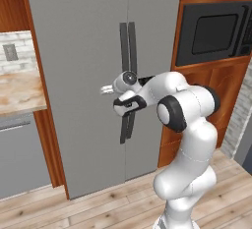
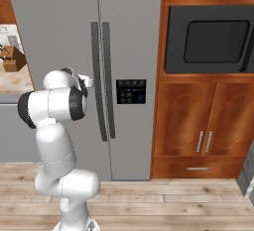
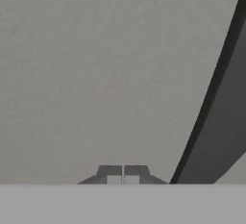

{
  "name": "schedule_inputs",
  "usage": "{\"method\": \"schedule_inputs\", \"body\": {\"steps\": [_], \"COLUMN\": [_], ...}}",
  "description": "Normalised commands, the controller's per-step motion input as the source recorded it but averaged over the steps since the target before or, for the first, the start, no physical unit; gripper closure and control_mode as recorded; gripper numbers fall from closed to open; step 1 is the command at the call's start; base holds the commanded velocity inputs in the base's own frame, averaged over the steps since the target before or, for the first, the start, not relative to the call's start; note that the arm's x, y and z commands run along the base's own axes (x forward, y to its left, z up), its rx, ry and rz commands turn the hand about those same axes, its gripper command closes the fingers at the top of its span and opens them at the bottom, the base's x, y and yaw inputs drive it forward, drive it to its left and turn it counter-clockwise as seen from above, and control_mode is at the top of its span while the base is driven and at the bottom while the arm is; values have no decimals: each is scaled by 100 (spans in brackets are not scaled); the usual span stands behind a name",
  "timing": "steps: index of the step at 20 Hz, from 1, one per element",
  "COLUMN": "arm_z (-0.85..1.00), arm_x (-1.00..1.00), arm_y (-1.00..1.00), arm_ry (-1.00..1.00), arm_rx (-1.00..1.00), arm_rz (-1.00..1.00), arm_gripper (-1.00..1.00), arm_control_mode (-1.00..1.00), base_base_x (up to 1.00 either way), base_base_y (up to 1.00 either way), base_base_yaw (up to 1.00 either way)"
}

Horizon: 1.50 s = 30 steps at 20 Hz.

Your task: Retrieve the steak from the fridge and place it on the saucepan with marinade on the stove.

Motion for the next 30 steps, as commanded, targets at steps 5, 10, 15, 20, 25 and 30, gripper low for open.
{"method": "schedule_inputs", "body": {"steps": [5,10,15,20,25,30], "arm_z": [-30,-8,3,36,10,0], "arm_x": [33,17,4,6,0,18], "arm_y": [-55,-57,-7,-6,2,-32], "arm_ry": [0,0,0,5,9,0], "arm_rx": [0,0,0,0,-3,0], "arm_rz": [0,2,3,-8,-4,0], "arm_gripper": [100,-100,-100,-100,-100,-100], "arm_control_mode": [-100,-100,-100,-100,-100,-100], "base_base_x": [0,0,0,0,0,0], "base_base_y": [0,0,0,0,0,0], "base_base_yaw": [0,0,0,0,0,0]}}
